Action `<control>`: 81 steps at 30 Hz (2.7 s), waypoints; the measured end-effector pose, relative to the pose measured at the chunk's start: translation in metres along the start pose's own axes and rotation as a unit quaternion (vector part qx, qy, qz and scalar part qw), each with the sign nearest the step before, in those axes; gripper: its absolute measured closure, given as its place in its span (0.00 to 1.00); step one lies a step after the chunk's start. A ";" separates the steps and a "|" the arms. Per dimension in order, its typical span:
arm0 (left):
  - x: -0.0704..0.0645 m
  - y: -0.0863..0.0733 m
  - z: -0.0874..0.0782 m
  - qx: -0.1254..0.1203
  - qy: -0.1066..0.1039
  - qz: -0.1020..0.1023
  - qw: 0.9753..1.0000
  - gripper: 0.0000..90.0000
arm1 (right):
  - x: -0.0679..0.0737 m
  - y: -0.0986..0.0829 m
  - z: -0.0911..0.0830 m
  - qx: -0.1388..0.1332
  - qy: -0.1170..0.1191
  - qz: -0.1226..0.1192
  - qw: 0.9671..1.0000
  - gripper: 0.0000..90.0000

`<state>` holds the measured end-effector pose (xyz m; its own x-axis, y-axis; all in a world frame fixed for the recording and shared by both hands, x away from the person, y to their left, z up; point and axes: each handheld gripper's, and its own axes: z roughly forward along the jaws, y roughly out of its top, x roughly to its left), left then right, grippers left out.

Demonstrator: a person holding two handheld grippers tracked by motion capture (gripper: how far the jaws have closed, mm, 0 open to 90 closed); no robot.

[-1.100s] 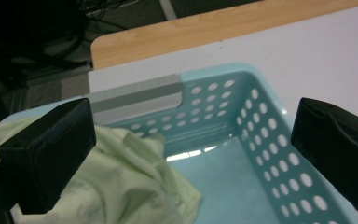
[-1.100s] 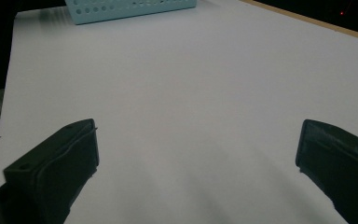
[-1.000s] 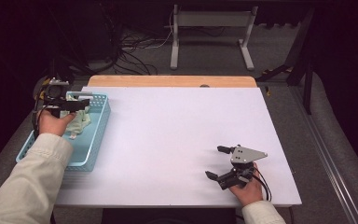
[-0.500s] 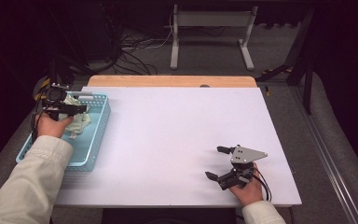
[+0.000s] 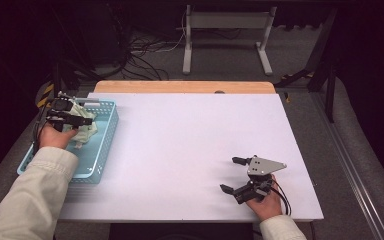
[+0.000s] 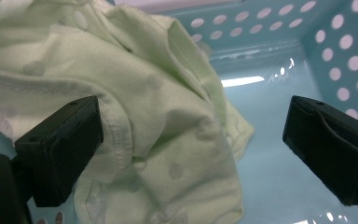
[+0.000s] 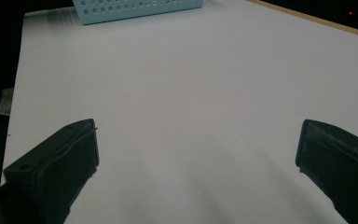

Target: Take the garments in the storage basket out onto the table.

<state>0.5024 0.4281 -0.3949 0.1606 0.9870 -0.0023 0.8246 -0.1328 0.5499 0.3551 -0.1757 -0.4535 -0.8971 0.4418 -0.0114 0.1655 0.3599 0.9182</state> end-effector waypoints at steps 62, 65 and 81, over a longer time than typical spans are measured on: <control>0.012 -0.005 0.001 0.031 0.000 -0.010 0.999 0.91 | 0.000 0.000 0.000 0.002 -0.001 0.003 1.000 0.00; 0.012 -0.005 -0.010 -0.001 0.002 -0.009 1.000 0.92 | 0.000 0.000 0.000 0.002 0.000 0.001 1.000 0.00; 0.006 -0.006 -0.053 -0.143 -0.004 -0.004 0.990 0.92 | 0.000 0.000 0.000 0.002 0.004 0.003 1.000 0.00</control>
<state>0.4699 0.4393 -0.3537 0.1599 0.9870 -0.0137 0.6383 -0.0928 0.7642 0.3552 -0.1757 -0.4538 -0.8991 0.4378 -0.0027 0.1724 0.3598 0.9170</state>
